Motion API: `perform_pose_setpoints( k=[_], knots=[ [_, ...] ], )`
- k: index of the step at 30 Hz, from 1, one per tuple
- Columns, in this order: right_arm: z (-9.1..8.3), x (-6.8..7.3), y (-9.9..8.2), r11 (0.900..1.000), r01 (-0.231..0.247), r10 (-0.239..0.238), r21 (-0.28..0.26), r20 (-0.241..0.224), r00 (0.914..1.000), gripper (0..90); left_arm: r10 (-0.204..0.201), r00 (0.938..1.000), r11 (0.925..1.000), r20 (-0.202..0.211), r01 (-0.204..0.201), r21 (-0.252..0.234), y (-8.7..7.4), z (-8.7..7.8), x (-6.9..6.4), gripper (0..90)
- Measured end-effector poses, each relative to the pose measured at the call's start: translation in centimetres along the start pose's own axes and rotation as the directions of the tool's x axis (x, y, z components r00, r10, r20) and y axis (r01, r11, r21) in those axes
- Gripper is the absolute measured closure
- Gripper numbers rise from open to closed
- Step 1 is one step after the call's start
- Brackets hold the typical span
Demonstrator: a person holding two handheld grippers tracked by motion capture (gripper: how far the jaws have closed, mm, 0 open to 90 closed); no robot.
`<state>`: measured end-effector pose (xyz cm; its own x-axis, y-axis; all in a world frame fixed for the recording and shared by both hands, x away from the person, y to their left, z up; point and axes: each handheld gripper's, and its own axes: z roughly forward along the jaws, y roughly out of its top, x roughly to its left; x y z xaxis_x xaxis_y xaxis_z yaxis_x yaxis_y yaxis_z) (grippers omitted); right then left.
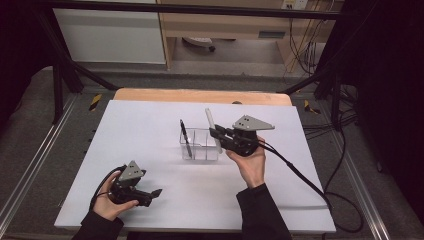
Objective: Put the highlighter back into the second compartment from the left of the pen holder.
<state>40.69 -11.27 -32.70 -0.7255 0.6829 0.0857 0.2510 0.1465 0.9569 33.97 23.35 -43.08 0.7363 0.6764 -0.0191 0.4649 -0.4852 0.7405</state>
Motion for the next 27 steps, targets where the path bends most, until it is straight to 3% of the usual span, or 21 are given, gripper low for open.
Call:
perform_pose_setpoints(
  k=[3, 15, 27],
  knots=[
    [0.7, 0.0, 0.3, 0.9992, -0.026, 0.027, -0.03, 0.008, 0.9996, 78.8, -0.002, 1.0, 1.0, 0.0, 0.002, -0.001, 0.0, 0.0, 0.1, 9.7],
    [3.8, 0.2, 1.8, 0.9957, -0.054, 0.056, -0.075, 0.026, 0.9981, 78.8, -0.004, 1.0, 1.0, 0.002, 0.004, -0.003, -0.1, 0.0, 0.2, 9.7],
    [6.3, -0.6, 0.8, 0.9961, -0.057, 0.061, -0.068, 0.045, 0.9971, 78.8, -0.003, 1.0, 1.0, 0.0, 0.003, -0.006, 0.0, -0.1, 0.2, 9.7]
  ],
)
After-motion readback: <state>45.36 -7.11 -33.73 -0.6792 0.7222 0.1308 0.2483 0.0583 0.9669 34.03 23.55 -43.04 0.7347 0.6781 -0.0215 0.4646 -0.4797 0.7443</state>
